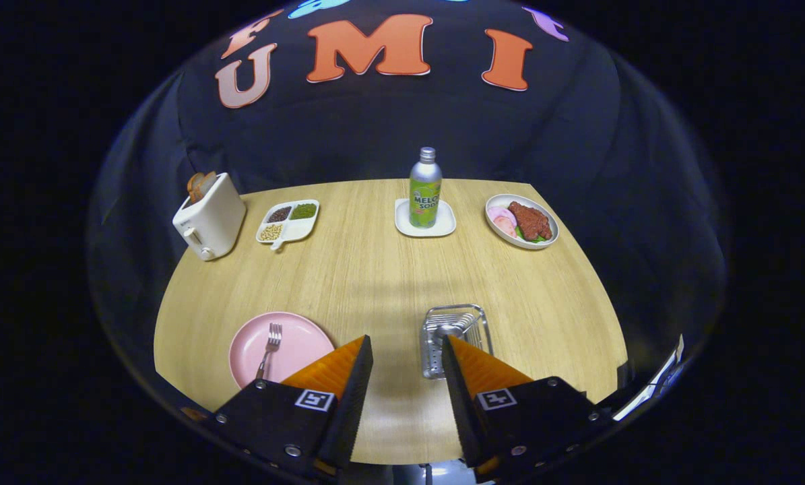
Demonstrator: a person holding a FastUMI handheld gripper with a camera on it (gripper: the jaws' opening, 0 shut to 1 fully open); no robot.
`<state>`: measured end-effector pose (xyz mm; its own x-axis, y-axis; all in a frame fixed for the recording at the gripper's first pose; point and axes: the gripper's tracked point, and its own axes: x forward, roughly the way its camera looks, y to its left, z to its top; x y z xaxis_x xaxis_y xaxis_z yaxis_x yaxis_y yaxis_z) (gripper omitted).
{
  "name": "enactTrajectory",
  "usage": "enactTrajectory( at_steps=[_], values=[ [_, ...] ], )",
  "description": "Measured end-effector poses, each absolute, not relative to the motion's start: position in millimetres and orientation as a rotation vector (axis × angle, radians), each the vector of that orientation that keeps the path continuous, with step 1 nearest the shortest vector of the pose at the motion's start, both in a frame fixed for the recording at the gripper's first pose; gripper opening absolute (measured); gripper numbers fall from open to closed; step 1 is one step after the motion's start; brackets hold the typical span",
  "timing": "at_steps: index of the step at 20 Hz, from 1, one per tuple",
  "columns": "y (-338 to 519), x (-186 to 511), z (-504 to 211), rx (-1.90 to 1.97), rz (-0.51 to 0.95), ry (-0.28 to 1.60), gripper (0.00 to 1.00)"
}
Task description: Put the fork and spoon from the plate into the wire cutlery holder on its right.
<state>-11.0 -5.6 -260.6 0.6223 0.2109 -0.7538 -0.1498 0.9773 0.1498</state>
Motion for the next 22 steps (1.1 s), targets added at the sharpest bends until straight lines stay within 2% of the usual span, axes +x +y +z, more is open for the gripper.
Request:
enactTrajectory(
  at_steps=[3,5,11,18,20,22],
  values=[
    [23,-23,-260,0.068,0.223,0.830,0.82],
    [51,-34,-262,0.069,0.262,0.823,0.86],
    [123,-67,-286,0.070,0.366,0.877,0.86],
    [175,-93,-329,0.068,0.410,0.965,0.85],
    [182,-100,-344,0.069,0.409,1.002,0.84],
    [190,-100,-354,0.078,0.402,1.013,0.78]
  ],
)
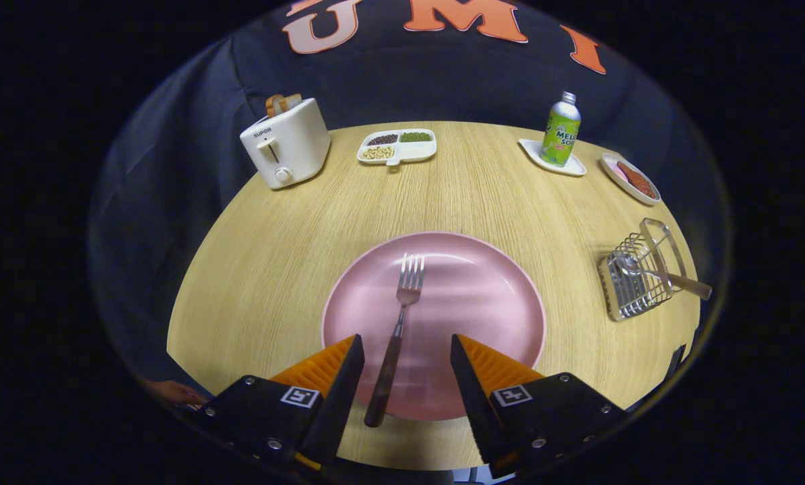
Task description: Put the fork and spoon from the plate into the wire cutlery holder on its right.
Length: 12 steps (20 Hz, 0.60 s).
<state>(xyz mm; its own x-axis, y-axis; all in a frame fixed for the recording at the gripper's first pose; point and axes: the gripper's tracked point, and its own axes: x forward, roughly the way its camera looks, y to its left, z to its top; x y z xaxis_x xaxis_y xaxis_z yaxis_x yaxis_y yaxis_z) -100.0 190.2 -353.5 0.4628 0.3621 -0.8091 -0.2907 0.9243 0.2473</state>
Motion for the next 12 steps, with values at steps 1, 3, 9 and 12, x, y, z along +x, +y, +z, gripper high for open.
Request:
enactTrajectory(
  at_steps=[1,3,9,12],
  values=[
    [191,-100,-357,0.074,0.393,1.019,0.72],
    [192,-104,-365,0.070,0.378,1.038,0.61],
    [202,-117,-378,0.068,0.357,1.087,0.25],
    [205,-116,-382,0.080,0.340,1.090,0.17]
  ],
)
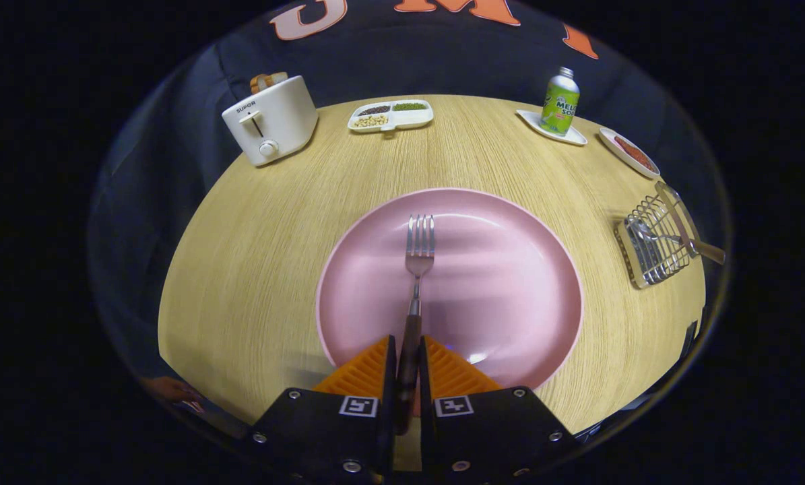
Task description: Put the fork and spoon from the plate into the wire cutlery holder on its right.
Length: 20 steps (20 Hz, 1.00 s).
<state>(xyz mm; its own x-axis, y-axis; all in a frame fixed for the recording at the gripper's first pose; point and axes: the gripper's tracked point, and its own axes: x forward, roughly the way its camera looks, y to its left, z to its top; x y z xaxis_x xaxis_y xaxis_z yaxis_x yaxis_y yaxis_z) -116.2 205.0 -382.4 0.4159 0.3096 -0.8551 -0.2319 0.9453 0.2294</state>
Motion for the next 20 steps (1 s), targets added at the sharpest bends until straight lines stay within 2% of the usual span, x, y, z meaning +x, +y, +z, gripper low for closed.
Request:
enactTrajectory(
  at_steps=[4,11,20],
  values=[
    [203,-112,-373,0.151,0.338,1.075,0.08],
    [146,-86,-330,0.130,0.315,0.987,0.08],
    [35,-55,-282,0.153,0.179,0.926,0.08]
  ],
)
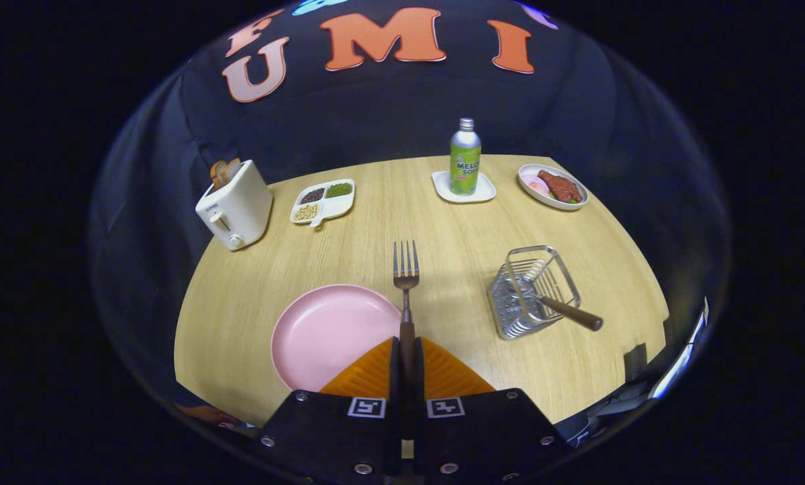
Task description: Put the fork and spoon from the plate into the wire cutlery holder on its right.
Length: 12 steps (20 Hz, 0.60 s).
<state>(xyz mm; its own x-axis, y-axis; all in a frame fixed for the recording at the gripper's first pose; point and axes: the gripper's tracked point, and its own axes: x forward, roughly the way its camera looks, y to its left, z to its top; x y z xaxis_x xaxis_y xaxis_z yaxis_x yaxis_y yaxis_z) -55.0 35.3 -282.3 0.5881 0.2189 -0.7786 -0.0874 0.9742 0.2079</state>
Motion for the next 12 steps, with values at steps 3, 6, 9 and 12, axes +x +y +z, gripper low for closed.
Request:
enactTrajectory(
  at_steps=[3,6,9,12],
  values=[
    [-4,-52,-276,0.132,0.138,0.946,0.08],
    [-39,-54,-273,0.110,0.115,0.996,0.08],
    [-59,-52,-273,0.104,0.106,1.056,0.08],
    [-75,-46,-277,0.069,0.123,1.114,0.08]
  ],
)
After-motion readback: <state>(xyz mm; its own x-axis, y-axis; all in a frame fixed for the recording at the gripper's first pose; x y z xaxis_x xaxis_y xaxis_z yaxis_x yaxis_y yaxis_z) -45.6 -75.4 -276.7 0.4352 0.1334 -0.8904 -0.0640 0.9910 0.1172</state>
